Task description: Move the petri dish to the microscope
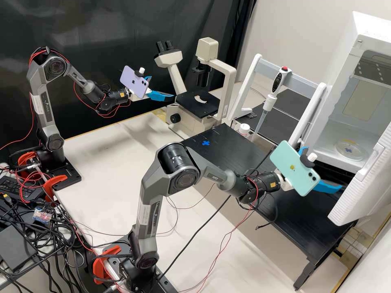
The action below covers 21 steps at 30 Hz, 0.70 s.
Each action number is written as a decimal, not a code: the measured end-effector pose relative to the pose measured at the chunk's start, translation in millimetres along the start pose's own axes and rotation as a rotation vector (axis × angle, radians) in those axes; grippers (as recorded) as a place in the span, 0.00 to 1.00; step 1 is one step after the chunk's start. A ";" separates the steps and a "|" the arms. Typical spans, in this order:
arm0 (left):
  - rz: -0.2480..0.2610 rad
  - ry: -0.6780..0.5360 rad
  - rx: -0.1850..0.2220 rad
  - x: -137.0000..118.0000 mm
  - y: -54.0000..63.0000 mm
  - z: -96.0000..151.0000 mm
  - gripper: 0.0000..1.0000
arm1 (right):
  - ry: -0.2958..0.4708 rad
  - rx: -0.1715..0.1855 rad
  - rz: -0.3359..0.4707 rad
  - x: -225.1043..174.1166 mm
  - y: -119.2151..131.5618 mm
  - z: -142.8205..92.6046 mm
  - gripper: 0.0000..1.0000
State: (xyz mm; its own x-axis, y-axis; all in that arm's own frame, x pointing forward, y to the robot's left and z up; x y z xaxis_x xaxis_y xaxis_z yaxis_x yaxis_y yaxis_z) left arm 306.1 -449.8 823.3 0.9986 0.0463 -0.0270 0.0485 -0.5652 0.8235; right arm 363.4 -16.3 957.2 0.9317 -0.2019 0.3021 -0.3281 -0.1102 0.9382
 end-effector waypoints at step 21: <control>0.000 0.000 0.000 0.0 0.0 0.0 1.00 | -0.014 -0.045 -0.009 97.7 5.7 -33.3 1.00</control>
State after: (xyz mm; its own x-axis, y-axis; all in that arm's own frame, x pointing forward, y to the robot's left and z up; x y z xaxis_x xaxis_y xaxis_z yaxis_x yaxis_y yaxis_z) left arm 306.1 -449.8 823.3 0.9986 0.0463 -0.0270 0.0485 -0.5652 0.8235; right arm 457.8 -4.3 997.7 0.9321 -0.2151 0.2914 -0.3120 -0.0684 0.9476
